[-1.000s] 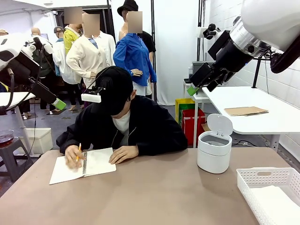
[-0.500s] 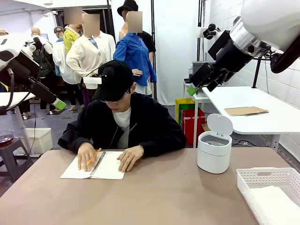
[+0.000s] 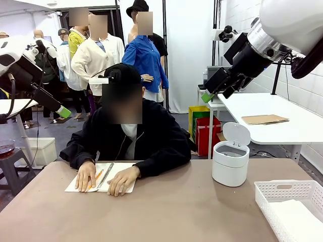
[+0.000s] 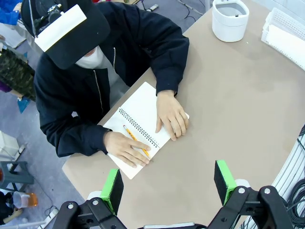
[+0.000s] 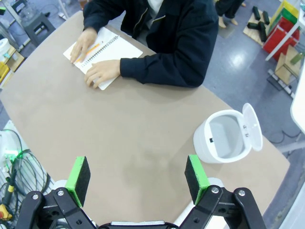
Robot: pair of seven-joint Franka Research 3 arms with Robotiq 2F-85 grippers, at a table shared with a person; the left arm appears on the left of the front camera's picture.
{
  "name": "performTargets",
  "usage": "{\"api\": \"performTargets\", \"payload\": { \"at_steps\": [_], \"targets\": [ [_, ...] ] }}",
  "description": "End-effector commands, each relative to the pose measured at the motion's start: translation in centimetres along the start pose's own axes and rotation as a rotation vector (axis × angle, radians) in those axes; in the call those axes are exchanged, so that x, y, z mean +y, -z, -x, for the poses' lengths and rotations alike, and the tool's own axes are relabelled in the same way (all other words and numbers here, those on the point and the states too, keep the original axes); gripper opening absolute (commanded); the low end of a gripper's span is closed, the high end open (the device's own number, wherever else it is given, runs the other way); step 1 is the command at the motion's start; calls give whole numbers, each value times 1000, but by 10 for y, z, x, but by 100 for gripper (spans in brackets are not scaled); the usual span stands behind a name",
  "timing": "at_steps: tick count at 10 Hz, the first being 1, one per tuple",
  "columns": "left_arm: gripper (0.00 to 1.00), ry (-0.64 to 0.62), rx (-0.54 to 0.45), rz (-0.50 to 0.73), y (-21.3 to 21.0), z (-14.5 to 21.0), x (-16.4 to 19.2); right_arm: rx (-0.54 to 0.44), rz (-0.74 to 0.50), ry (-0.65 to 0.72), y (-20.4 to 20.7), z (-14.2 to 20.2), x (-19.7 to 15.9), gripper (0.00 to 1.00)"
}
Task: Sort the paper based on its condition.
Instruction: If a person hands you a paper, place it in the Organizing basket , and if it's crumpled, put it in the Trash can.
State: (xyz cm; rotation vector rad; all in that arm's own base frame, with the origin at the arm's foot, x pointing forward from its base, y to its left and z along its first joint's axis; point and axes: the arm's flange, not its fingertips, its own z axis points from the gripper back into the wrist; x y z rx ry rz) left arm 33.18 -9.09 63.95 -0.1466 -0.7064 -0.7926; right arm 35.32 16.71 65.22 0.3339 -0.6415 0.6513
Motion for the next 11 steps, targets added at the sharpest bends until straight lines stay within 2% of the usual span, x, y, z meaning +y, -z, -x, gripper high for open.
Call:
{"api": "performTargets", "payload": {
  "at_steps": [1, 11],
  "targets": [
    [100, -2, 7, -5, -1, 1, 0, 3, -2, 2, 2, 0, -1, 100],
    [100, -2, 7, -5, -1, 1, 0, 3, -2, 2, 2, 0, -1, 100]
  ]
}}
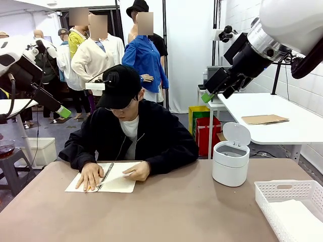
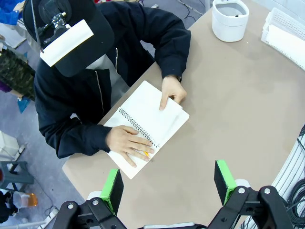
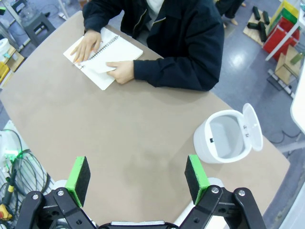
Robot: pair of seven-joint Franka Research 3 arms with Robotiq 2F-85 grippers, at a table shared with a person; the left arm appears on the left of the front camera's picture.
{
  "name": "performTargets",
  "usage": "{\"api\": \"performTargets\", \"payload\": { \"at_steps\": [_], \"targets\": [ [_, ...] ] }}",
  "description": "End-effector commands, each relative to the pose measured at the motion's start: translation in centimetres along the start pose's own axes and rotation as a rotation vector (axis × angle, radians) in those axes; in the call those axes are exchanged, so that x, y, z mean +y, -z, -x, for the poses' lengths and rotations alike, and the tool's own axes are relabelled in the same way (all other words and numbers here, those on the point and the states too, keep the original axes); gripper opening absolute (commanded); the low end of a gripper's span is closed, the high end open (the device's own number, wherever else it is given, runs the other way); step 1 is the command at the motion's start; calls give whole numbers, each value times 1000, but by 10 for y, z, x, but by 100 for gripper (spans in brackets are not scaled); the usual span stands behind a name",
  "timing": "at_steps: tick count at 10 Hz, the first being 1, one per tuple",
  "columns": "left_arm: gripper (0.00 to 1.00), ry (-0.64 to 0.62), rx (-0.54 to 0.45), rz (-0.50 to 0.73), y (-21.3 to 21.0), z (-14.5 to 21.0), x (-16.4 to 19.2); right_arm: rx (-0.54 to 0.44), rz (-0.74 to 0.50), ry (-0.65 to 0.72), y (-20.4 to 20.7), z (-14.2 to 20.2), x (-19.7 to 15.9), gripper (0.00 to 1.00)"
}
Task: Sort the paper based on its condition.
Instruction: If a person hands you a paper, place it in the Organizing basket , and if it's crumpled, put it in the Trash can.
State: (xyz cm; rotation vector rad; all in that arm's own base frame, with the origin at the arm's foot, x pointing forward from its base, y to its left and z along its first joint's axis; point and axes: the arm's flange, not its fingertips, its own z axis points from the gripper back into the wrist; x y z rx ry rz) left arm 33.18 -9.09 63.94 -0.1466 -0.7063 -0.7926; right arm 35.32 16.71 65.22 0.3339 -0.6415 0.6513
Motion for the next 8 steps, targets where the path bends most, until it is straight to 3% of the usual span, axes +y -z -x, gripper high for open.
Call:
{"api": "performTargets", "payload": {
  "at_steps": [1, 8],
  "targets": [
    [100, -2, 7, -5, -1, 1, 0, 3, -2, 2, 2, 0, -1, 100],
    [100, -2, 7, -5, -1, 1, 0, 3, -2, 2, 2, 0, -1, 100]
  ]
}}
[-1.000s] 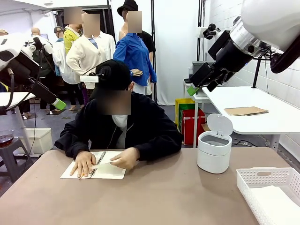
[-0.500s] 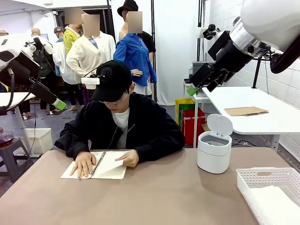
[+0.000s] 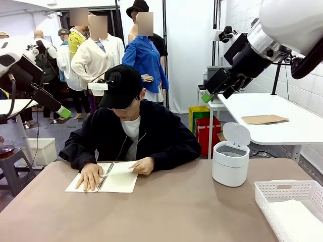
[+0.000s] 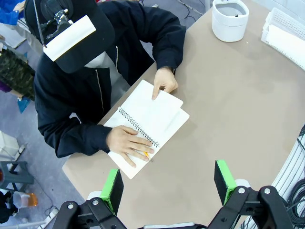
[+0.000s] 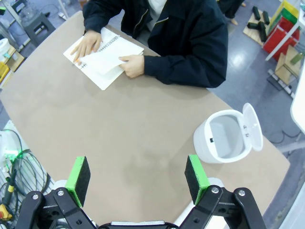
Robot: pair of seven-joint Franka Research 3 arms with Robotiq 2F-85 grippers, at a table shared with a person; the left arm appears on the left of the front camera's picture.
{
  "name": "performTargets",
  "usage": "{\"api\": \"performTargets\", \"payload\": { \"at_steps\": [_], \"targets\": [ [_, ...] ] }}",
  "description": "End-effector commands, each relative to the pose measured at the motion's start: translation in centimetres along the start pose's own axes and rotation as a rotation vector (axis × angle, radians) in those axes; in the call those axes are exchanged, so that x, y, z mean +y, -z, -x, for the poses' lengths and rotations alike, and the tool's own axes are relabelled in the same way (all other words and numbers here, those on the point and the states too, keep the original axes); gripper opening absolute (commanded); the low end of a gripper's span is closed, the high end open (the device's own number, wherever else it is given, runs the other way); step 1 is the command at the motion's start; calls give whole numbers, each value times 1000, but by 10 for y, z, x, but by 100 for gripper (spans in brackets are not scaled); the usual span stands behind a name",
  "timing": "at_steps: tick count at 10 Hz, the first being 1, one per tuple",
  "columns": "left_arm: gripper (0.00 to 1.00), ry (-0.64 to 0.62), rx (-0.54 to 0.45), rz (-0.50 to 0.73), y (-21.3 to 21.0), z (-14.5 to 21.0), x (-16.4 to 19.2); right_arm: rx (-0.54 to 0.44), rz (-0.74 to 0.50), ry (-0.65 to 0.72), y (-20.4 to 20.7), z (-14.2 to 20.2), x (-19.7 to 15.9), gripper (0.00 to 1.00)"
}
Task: Sort the paper based on its condition.
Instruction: If a person hands you a paper, place it in the Organizing basket , and if it's crumpled, put it in the Trash can.
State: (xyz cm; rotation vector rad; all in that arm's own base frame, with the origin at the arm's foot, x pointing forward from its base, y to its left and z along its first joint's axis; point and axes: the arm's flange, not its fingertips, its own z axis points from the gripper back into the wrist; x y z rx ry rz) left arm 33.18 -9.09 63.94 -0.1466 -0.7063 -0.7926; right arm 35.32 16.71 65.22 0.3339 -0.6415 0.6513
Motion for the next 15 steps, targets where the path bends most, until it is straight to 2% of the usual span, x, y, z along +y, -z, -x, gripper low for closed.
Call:
{"api": "performTargets", "payload": {
  "at_steps": [1, 15],
  "targets": [
    [100, -2, 7, -5, -1, 1, 0, 3, -2, 2, 2, 0, -1, 100],
    [100, -2, 7, -5, -1, 1, 0, 3, -2, 2, 2, 0, -1, 100]
  ]
}}
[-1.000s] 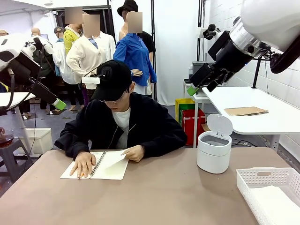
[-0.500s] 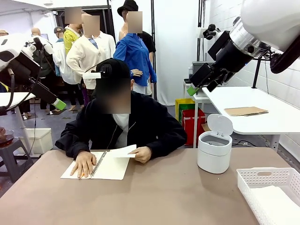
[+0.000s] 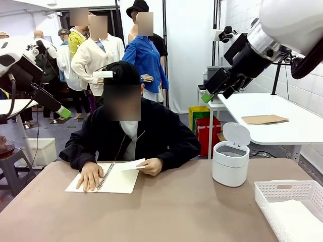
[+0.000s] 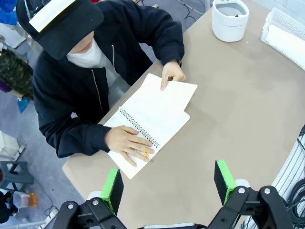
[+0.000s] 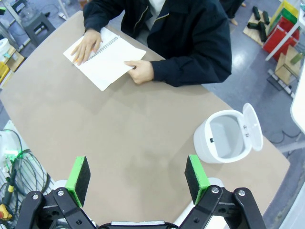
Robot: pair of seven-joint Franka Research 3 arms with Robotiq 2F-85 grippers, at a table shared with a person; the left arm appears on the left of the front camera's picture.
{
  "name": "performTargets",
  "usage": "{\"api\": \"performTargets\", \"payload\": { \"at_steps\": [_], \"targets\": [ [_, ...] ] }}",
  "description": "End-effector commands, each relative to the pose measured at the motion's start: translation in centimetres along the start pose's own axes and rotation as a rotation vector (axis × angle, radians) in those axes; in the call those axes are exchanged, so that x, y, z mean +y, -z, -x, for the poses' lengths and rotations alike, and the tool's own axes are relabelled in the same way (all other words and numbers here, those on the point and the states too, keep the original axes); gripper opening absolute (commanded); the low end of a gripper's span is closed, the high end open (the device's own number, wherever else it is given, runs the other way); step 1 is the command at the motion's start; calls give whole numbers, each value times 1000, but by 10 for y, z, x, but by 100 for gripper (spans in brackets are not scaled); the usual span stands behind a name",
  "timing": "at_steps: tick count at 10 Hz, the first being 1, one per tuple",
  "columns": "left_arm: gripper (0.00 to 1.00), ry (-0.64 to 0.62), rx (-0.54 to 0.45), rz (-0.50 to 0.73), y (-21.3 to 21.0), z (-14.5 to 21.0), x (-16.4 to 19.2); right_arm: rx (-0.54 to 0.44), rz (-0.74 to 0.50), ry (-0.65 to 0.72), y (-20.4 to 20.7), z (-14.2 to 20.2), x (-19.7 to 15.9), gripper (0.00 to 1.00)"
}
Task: Sort the paper based on its condition.
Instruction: If a person hands you a paper, place it in the Organizing basket , and if it's crumpled, put it in the Trash can.
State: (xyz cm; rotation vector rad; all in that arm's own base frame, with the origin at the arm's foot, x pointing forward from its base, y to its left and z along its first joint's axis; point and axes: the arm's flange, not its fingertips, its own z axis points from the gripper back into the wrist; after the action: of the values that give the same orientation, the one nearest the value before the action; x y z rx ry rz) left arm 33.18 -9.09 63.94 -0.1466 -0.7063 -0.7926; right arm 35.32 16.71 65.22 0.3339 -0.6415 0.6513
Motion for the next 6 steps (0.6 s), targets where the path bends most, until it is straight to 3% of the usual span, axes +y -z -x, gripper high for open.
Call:
{"api": "performTargets", "payload": {
  "at_steps": [1, 6],
  "targets": [
    [100, -2, 7, -5, -1, 1, 0, 3, -2, 2, 2, 0, -1, 100],
    [100, -2, 7, -5, -1, 1, 0, 3, -2, 2, 2, 0, -1, 100]
  ]
}}
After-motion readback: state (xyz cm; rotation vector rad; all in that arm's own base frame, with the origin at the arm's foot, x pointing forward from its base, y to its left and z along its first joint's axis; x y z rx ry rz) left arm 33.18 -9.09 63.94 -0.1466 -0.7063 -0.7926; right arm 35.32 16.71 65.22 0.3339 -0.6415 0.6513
